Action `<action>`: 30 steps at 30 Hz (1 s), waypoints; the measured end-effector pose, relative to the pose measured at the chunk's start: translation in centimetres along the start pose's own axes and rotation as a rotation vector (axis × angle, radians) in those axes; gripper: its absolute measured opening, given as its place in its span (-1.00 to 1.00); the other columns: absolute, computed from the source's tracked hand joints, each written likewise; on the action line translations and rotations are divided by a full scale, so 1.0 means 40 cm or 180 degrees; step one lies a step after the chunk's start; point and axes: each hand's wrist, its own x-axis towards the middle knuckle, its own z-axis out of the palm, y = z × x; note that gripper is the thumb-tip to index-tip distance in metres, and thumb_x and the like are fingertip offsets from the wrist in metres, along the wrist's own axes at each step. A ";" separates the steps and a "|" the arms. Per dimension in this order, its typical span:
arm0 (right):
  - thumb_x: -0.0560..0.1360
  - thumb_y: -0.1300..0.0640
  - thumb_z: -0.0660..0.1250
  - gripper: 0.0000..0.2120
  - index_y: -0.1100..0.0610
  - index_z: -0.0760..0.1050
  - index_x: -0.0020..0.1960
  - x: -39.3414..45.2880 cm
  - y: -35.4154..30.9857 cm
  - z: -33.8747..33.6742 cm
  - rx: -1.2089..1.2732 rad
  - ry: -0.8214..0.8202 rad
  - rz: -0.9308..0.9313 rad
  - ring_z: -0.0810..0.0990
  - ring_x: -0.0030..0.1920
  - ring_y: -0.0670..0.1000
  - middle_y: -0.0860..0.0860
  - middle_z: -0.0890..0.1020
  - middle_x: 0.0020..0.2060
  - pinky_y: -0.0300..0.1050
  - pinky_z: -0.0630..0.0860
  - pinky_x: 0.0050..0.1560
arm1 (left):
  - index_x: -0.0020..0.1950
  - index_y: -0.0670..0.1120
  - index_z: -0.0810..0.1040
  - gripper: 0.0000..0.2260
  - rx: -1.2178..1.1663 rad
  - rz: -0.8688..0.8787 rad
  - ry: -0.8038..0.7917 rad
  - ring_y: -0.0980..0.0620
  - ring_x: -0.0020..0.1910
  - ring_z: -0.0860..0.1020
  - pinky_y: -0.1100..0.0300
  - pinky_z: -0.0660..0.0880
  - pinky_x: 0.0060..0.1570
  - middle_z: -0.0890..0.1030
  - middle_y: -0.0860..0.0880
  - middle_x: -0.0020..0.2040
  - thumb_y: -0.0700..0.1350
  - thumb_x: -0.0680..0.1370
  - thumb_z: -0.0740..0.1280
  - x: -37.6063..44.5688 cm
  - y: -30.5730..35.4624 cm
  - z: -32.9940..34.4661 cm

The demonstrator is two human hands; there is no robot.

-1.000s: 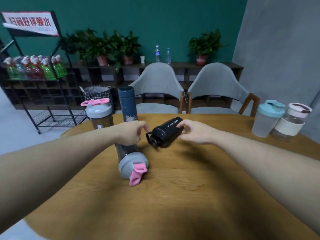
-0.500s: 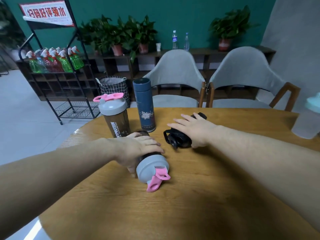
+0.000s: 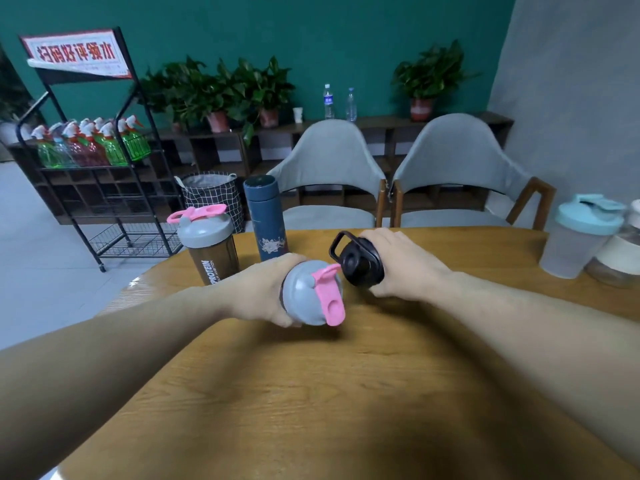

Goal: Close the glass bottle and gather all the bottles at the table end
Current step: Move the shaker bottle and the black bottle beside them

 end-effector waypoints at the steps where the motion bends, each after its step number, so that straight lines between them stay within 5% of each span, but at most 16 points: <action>1: 0.24 0.01 0.56 -0.15 0.03 0.29 0.46 -0.020 0.005 -0.020 0.0277 0.0084 0.0140 0.46 0.29 0.11 0.01 0.45 0.32 0.04 0.48 0.25 | 0.46 -0.06 0.33 -0.26 -0.0177 0.0064 0.0125 -0.11 0.35 0.48 -0.11 0.41 0.35 0.48 -0.10 0.37 -0.21 0.37 0.60 0.003 0.009 0.005; 5: 0.24 0.03 0.59 -0.11 -0.03 0.24 0.47 -0.111 0.033 -0.091 0.1159 0.0582 0.0589 0.53 0.25 0.05 -0.02 0.46 0.33 -0.06 0.49 0.23 | 0.43 0.04 0.30 -0.17 -0.0737 0.0300 0.0379 0.09 0.26 0.53 0.03 0.51 0.28 0.49 0.03 0.30 -0.03 0.26 0.64 0.033 0.060 0.011; 9: 0.29 0.01 0.61 -0.02 -0.26 0.06 0.49 -0.210 0.065 -0.158 0.1614 0.0981 0.0735 0.53 0.20 -0.06 -0.12 0.47 0.29 -0.15 0.44 0.20 | 0.47 0.06 0.17 -0.14 -0.1517 0.0414 0.0468 0.24 0.21 0.48 0.48 0.49 -0.02 0.43 0.11 0.25 -0.28 0.36 0.61 0.053 0.149 0.034; 21: 0.34 0.02 0.60 -0.21 -0.16 0.24 0.42 -0.519 0.304 -0.298 0.1447 0.1247 0.1411 0.53 0.21 -0.06 -0.11 0.51 0.23 -0.18 0.43 0.21 | 0.44 0.12 0.21 -0.20 -0.2188 0.0927 -0.0005 0.10 0.26 0.49 0.48 0.51 -0.13 0.47 0.00 0.31 -0.29 0.39 0.58 0.238 0.484 0.227; 26: 0.25 0.01 0.60 -0.23 -0.20 0.30 0.34 -0.641 0.464 -0.353 0.1355 0.1299 0.1710 0.58 0.22 -0.02 -0.03 0.57 0.24 -0.03 0.48 0.33 | 0.43 0.16 0.26 -0.20 -0.2223 0.1098 -0.0282 0.18 0.27 0.49 0.35 0.47 0.12 0.51 0.13 0.30 -0.22 0.36 0.62 0.358 0.638 0.317; 30: 0.27 0.09 0.62 -0.20 -0.16 0.32 0.39 -0.710 0.589 -0.385 0.1241 0.1348 0.1958 0.51 0.27 0.03 0.03 0.48 0.27 -0.11 0.41 0.33 | 0.40 0.16 0.29 -0.24 -0.2323 0.1057 -0.0487 0.15 0.23 0.51 0.25 0.52 0.13 0.53 0.14 0.26 -0.21 0.37 0.62 0.458 0.743 0.386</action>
